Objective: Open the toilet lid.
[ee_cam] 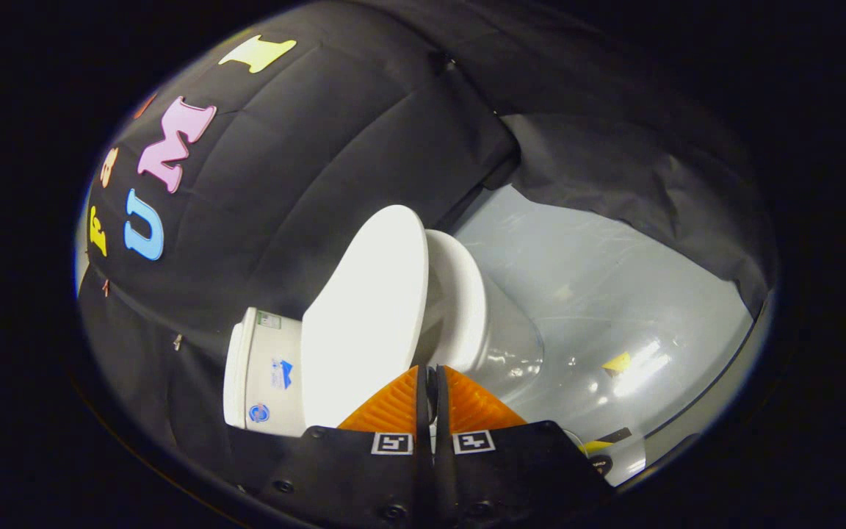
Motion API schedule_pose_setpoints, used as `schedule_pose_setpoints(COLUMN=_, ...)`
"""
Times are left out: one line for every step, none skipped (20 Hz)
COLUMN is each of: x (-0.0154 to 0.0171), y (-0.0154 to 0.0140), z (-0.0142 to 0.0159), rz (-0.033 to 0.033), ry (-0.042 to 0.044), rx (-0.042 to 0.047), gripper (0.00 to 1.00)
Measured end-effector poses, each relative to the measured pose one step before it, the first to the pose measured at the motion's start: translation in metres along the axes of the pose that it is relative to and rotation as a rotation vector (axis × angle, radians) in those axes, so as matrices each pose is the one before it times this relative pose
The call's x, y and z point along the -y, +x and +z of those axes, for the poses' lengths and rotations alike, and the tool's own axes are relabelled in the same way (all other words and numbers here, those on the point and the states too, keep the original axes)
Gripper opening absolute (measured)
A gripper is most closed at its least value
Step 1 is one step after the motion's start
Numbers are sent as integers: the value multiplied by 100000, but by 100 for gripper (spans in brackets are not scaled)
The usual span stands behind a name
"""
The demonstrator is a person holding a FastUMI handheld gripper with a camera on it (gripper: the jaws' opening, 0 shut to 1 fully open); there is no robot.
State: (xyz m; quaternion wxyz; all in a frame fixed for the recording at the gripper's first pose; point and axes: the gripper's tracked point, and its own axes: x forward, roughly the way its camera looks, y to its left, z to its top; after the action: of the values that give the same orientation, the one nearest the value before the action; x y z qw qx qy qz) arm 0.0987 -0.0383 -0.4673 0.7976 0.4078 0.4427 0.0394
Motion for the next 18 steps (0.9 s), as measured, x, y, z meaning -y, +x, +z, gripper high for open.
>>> schedule_pose_setpoints(x=-1012, y=-648, z=241, rz=436, ry=-1563, rx=1211, gripper=6)
schedule_pose_setpoints(x=-947, y=-580, z=266, rz=142, ry=-2017, rx=1359, gripper=6)
schedule_pose_setpoints(x=-1144, y=-396, z=271, rz=-305, ry=-2571, rx=1303, gripper=6)
schedule_pose_setpoints(x=-1279, y=-554, z=248, rz=-1330, ry=-3685, rx=1744, gripper=6)
schedule_pose_setpoints(x=-795, y=-404, z=299, rz=-883, ry=-2429, rx=1208, gripper=6)
schedule_pose_setpoints(x=-1302, y=-556, z=311, rz=-1341, ry=-3343, rx=1418, gripper=6)
schedule_pose_setpoints(x=-756, y=-452, z=320, rz=-829, ry=-2234, rx=959, gripper=6)
schedule_pose_setpoints(x=-1074, y=-706, z=290, rz=-657, ry=-2709, rx=943, gripper=6)
schedule_pose_setpoints(x=-1203, y=-545, z=397, rz=-87, ry=-2038, rx=950, gripper=6)
schedule_pose_setpoints(x=-1485, y=-567, z=401, rz=686, ry=-1504, rx=1087, gripper=6)
schedule_pose_setpoints(x=-1590, y=-675, z=459, rz=1263, ry=-1642, rx=1118, gripper=6)
schedule_pose_setpoints(x=-1974, y=-731, z=321, rz=1406, ry=-1807, rx=1069, gripper=6)
schedule_pose_setpoints(x=-1795, y=-587, z=357, rz=432, ry=-2904, rx=877, gripper=6)
schedule_pose_setpoints(x=-1406, y=-494, z=124, rz=-761, ry=-3470, rx=878, gripper=6)
schedule_pose_setpoints(x=-1234, y=-373, z=194, rz=-1652, ry=-3953, rx=1324, gripper=6)
schedule_pose_setpoints(x=-1012, y=-153, z=129, rz=-2178, ry=-3623, rx=1598, gripper=7)
schedule_pose_setpoints(x=-1193, y=-159, z=352, rz=-1633, ry=-2905, rx=1568, gripper=7)
schedule_pose_setpoints(x=-1295, y=-441, z=263, rz=-1443, ry=-2646, rx=1907, gripper=7)
